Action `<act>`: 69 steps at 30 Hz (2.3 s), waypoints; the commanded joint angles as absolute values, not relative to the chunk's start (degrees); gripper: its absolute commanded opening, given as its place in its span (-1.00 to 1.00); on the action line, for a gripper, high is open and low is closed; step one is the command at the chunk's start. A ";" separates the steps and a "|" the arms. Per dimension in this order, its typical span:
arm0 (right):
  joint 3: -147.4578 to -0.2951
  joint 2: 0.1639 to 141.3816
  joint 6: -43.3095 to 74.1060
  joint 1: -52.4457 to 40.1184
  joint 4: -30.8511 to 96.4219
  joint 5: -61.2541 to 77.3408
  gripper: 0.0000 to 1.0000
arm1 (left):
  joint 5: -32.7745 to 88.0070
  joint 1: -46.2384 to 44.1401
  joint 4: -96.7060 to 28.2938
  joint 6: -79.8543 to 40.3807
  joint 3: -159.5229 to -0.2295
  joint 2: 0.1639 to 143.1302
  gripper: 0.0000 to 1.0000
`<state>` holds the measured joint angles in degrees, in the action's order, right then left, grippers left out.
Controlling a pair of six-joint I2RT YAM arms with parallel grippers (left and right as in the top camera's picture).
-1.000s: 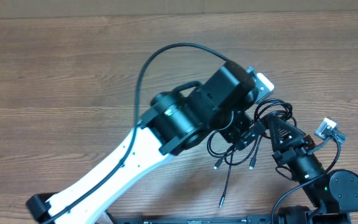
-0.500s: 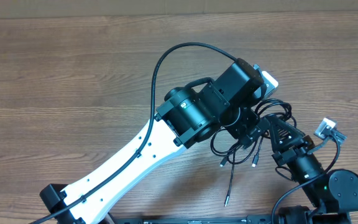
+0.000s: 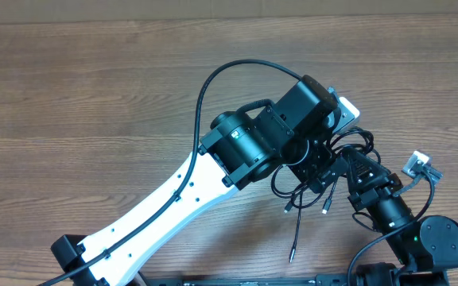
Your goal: Untangle cables
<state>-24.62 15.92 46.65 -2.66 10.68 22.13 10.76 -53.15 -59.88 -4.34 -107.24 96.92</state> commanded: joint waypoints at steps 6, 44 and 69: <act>-24.77 15.51 48.45 -2.90 9.52 21.61 -0.93 | 10.09 -52.95 -60.18 -3.60 -108.14 97.82 1.00; -24.77 15.51 51.22 -2.90 7.51 23.75 -0.93 | 2.17 -53.65 -60.69 -3.40 -108.14 97.93 0.99; -24.77 15.51 50.74 -2.90 7.75 24.34 -0.93 | -11.16 -52.18 -64.64 -4.56 -108.14 97.93 0.99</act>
<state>-24.62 16.03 50.78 -2.66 8.58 23.75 -8.69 -53.49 -64.75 -4.16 -107.24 96.95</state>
